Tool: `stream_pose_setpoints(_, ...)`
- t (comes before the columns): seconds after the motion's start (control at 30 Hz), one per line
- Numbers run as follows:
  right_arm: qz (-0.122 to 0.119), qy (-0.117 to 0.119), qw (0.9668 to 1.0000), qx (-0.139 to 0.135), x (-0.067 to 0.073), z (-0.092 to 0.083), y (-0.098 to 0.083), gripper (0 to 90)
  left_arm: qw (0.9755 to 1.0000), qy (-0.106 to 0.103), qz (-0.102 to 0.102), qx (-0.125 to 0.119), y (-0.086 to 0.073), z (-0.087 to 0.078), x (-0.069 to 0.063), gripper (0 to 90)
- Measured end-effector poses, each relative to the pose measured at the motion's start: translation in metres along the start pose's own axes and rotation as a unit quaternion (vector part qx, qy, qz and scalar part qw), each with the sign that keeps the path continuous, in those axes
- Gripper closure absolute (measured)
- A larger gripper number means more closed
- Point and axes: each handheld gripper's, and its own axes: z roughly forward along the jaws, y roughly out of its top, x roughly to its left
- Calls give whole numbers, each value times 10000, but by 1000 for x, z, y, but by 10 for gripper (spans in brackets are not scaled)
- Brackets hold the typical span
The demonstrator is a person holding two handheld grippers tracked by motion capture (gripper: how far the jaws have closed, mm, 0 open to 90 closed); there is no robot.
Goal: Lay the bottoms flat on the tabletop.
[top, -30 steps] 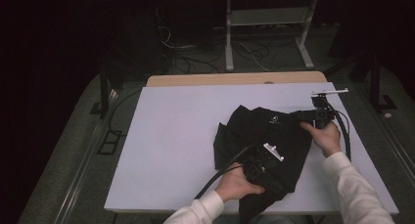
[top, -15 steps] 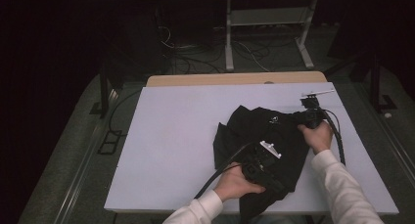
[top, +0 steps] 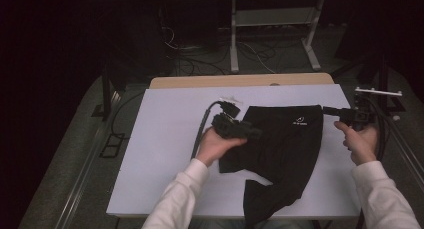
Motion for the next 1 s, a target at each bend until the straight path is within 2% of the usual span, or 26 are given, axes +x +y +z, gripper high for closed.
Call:
stream_pose_setpoints(0.1,200,15,9998,-59,-9,-11,-15,895,9991,347,-226,-62,3,5,25,404)
stream_pose_setpoints(0.2,463,-62,9988,-118,-24,-18,-30,895,9974,675,-224,121,2,20,41,403)
stream_pose_setpoints(0.3,781,-134,9967,-165,-43,-23,-40,895,9959,819,-259,268,0,40,53,404)
stream_pose_setpoints(0.37,925,-201,9953,-196,-52,-24,-43,895,9962,764,-334,268,2,53,61,412)
stream_pose_setpoints(0.47,995,-215,9947,-174,-59,-23,-47,895,9959,708,-452,327,10,69,70,435)
stream_pose_setpoints(0.53,1026,-229,9944,-140,-61,-23,-48,895,9946,704,-611,448,17,79,75,441)
stream_pose_setpoints(0.6,1031,-336,9940,-147,-64,-24,-48,895,9932,764,-627,610,21,86,78,457)
stream_pose_setpoints(0.67,1093,-334,9933,-154,-69,-25,-49,895,9911,820,-754,731,22,93,82,469)
stream_pose_setpoints(0.83,1143,-289,9929,-134,-74,-26,-50,895,9906,276,-1166,659,16,102,90,548)
stream_pose_setpoints(0.9,1088,-263,9936,-111,-72,-24,-49,895,9887,83,-1341,666,15,105,91,587)
stream_pose_setpoints(0.93,1086,-249,9937,-91,-72,-24,-49,895,9872,37,-1431,701,15,107,91,632)
stream_pose_setpoints(1.0,1068,-211,9940,-70,-71,-22,-49,895,9869,37,-1404,791,12,112,90,794)
